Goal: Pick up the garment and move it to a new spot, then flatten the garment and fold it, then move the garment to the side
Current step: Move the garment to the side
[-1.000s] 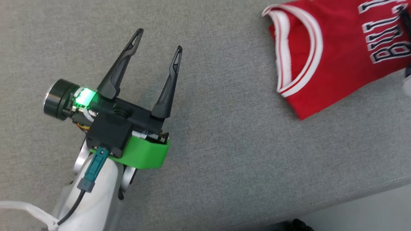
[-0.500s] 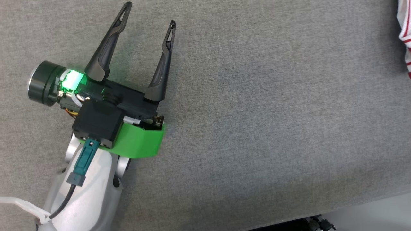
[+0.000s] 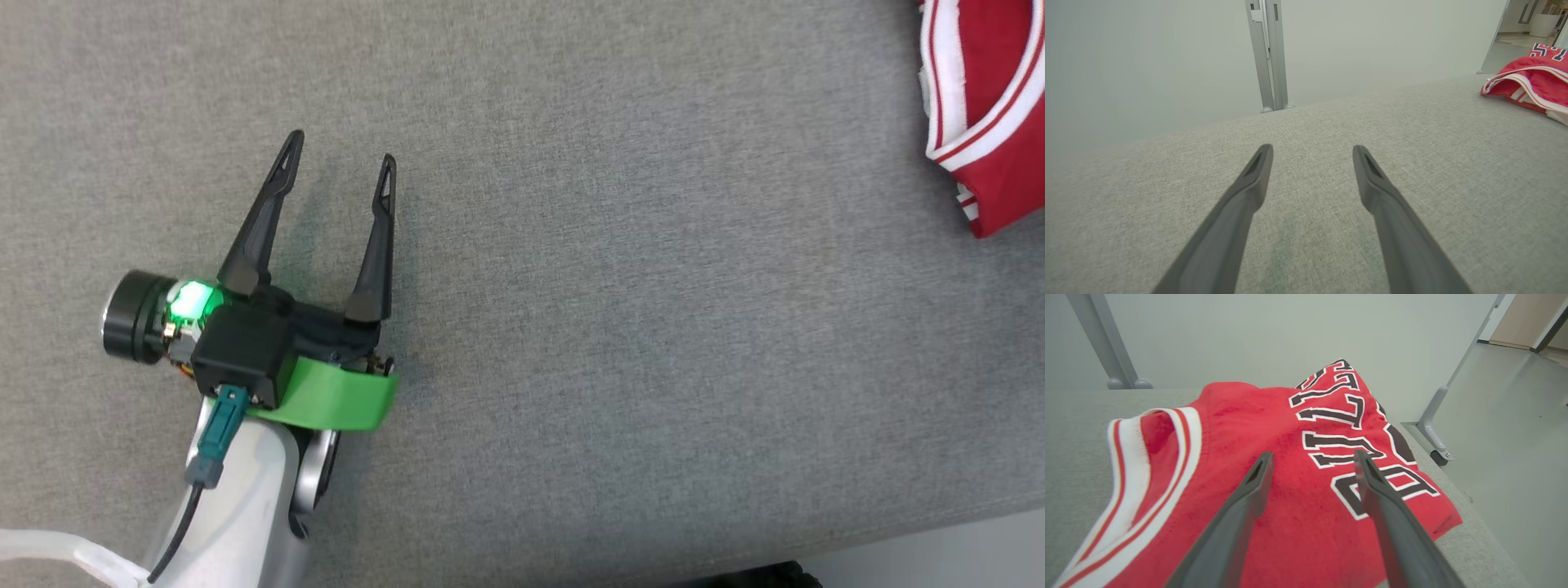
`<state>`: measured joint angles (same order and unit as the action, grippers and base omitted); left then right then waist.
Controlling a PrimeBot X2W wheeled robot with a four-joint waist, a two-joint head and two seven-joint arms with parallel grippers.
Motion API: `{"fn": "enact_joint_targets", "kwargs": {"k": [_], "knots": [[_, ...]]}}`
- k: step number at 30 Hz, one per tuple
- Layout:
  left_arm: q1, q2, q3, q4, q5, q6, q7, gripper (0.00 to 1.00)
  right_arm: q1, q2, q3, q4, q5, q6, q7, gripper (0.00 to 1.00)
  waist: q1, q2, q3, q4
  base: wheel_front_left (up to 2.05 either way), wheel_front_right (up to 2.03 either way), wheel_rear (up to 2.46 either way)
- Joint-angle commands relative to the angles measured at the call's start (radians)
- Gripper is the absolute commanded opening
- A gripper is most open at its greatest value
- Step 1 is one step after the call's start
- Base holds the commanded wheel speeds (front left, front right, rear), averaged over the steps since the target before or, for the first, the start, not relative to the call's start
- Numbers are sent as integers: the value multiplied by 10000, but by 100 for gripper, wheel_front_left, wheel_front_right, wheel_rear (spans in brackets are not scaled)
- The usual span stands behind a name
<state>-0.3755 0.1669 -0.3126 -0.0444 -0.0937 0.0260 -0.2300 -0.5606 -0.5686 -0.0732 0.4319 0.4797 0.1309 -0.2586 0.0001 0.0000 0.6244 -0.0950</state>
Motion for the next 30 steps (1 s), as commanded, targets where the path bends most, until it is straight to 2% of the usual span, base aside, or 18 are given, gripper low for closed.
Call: {"fn": "enact_joint_targets", "kwargs": {"k": [1, 4, 8, 18, 24, 30], "knots": [[343, 23, 79, 108, -73, 104, -32, 100, 519, 289, -230, -440, -293, -3, -51, 100, -1, 0, -1560, -543, 0, 0, 0], [834, -26, 213, 281, -312, 275, -59, 100, 1713, 1126, -479, -1602, -849, -3, -51, 100, -1, 0, -2167, -551, 0, 0, 0], [1442, -85, 380, 465, -562, 487, -102, 100, 2974, 1885, -266, -2808, -1350, -2, -52, 100, -1, 0, -2874, -441, 0, 0, 0], [2698, -95, 872, 882, -1102, 910, -200, 100, 5267, 3662, 412, -4940, -1894, -3, 487, 100, -1, 0, -4226, 282, 0, 0, 0], [3289, 15, 1137, 1123, -1313, 1042, -269, 100, 6035, 4085, 716, -5584, -2127, -2, 955, 100, -1, 0, -4867, 724, 0, 0, 0], [3724, 94, 1198, 1369, -1506, 903, -279, 100, 6515, 4175, 820, -5937, -2256, -2, 1356, 100, -1, 0, -5381, 971, 0, 0, 0]]}}
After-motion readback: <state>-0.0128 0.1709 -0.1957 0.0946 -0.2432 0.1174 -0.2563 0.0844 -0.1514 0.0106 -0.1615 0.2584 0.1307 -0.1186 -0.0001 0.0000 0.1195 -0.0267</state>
